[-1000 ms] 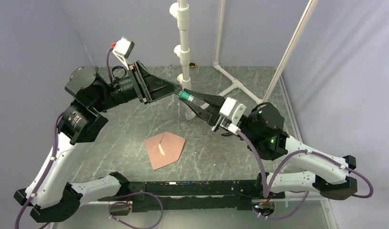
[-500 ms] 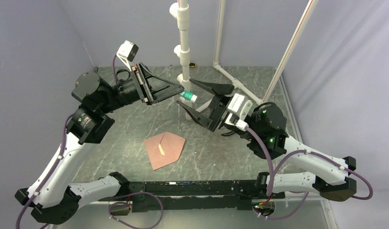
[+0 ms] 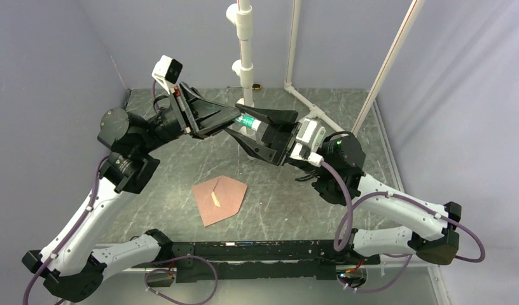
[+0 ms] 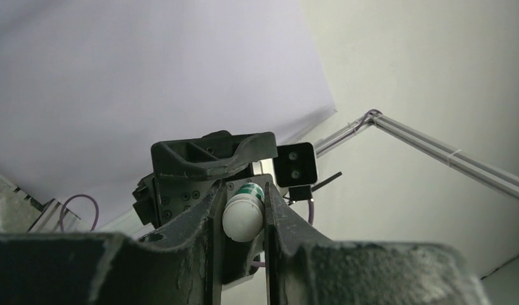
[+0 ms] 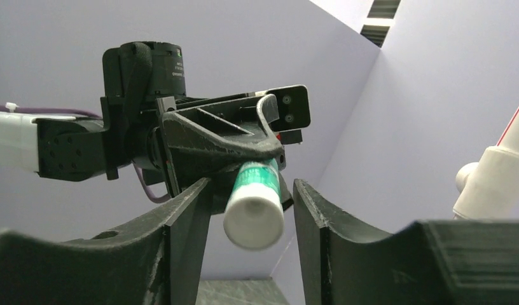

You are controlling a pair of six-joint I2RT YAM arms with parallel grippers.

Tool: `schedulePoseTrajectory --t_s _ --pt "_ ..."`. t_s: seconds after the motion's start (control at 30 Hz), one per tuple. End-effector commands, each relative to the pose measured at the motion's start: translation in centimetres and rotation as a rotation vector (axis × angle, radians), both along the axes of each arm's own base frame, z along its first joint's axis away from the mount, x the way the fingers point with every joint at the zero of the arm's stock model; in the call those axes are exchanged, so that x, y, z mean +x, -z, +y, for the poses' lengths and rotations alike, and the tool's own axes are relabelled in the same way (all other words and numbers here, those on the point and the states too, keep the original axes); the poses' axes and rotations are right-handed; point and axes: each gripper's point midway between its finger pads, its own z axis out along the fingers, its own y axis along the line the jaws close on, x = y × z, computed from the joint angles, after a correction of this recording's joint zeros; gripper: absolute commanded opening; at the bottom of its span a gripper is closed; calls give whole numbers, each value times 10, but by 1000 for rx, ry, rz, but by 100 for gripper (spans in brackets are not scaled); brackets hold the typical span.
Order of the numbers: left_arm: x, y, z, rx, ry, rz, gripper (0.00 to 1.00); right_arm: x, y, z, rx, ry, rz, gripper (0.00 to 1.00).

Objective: Place the letter into the envelope and seal it

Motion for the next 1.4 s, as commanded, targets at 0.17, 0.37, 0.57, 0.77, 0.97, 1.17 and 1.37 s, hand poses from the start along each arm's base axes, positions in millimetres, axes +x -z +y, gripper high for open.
schedulePoseTrajectory --t_s 0.17,0.37,0.57,0.77,0.97,1.17,1.37 --pt "-18 -21 12 -100 39 -52 2 -18 -32 -21 79 -35 -78 44" --pt "-17 -22 11 -102 42 -61 2 -14 -35 -17 68 -15 -91 53" --pt "-16 -20 10 -85 32 -64 2 -9 -39 -16 80 3 -83 51" --pt "-15 -19 9 -92 37 -62 2 -5 -39 -13 70 14 -79 40" --pt "-15 -17 9 -76 33 -60 2 -4 -35 -9 60 10 -71 37" --pt "-14 -15 9 -69 25 -53 2 -5 -38 -8 49 8 -78 31" --pt "-12 -12 8 -53 13 -47 3 -3 -37 -7 33 16 -73 5"
